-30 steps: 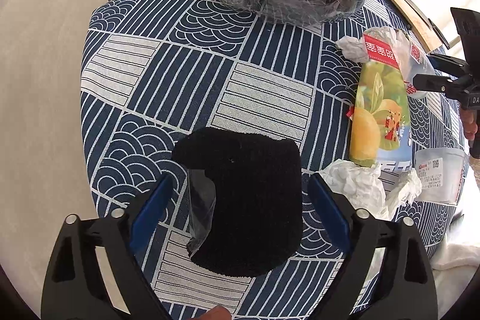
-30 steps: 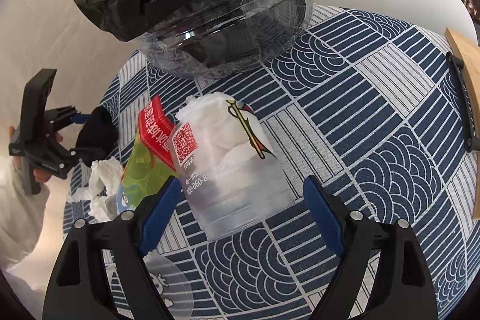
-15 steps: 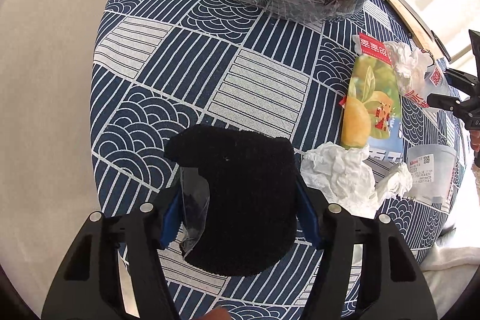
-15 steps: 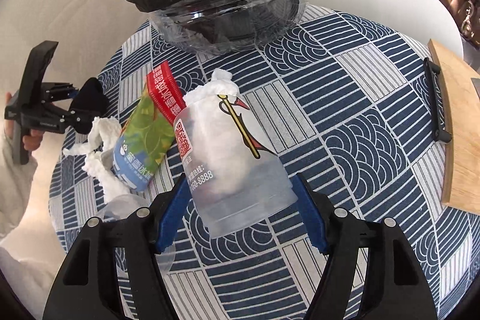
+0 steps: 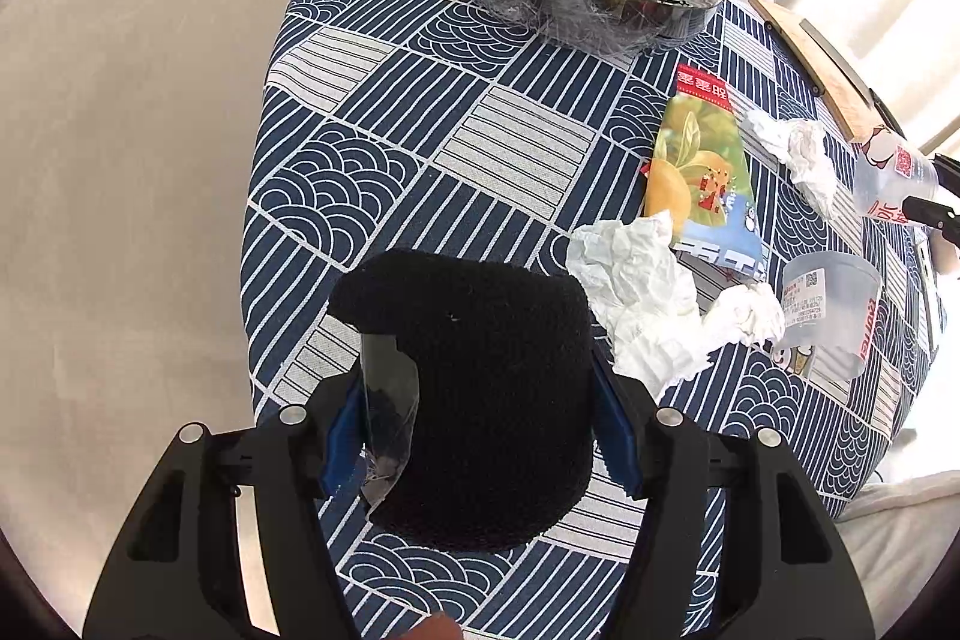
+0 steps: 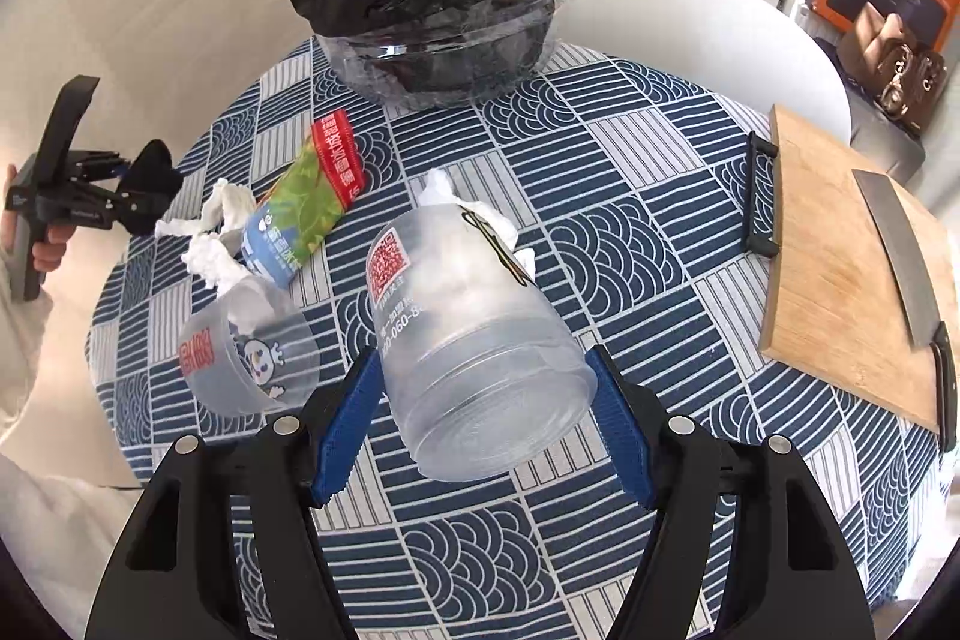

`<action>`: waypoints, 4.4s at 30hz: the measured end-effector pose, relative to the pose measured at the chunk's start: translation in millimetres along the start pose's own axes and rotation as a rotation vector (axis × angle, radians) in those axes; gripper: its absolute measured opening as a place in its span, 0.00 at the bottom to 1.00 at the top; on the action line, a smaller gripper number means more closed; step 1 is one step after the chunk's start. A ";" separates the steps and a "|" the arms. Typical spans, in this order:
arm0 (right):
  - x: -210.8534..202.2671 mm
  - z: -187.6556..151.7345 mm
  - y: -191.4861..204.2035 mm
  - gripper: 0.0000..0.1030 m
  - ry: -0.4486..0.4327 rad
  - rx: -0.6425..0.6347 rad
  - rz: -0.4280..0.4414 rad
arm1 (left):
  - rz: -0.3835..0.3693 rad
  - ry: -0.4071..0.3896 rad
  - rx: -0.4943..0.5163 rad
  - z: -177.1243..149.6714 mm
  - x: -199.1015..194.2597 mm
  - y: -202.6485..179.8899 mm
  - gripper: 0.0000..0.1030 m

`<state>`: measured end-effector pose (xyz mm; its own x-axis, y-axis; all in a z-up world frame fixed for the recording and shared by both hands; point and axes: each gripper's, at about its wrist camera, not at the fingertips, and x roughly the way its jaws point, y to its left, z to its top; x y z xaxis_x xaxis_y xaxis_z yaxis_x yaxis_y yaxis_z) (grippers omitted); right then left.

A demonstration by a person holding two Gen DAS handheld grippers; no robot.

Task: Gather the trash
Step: 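Carry the black cloth and clear cup over the trash bin and open both tools, then withdraw both tools from the bin back toward the table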

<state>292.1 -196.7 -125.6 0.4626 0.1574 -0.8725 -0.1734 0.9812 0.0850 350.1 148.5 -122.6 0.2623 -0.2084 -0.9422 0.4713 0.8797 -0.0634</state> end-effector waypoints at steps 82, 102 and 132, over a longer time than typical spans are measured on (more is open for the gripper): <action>-131.5 179.1 44.7 0.63 -0.470 -0.002 -0.150 | -0.110 -0.376 0.283 199.5 -123.3 -47.0 0.62; -67.1 267.8 59.9 0.79 -0.456 0.001 -0.206 | -0.264 -0.405 0.300 242.8 -93.2 -18.1 0.94; -98.7 191.0 73.9 0.83 -0.446 -0.137 -0.194 | 0.006 -0.302 0.132 110.7 -125.4 -44.8 0.94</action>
<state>399.7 -118.3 58.7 0.8192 0.0354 -0.5725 -0.1461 0.9781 -0.1486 389.3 87.8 34.7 0.4939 -0.3385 -0.8009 0.5688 0.8225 0.0032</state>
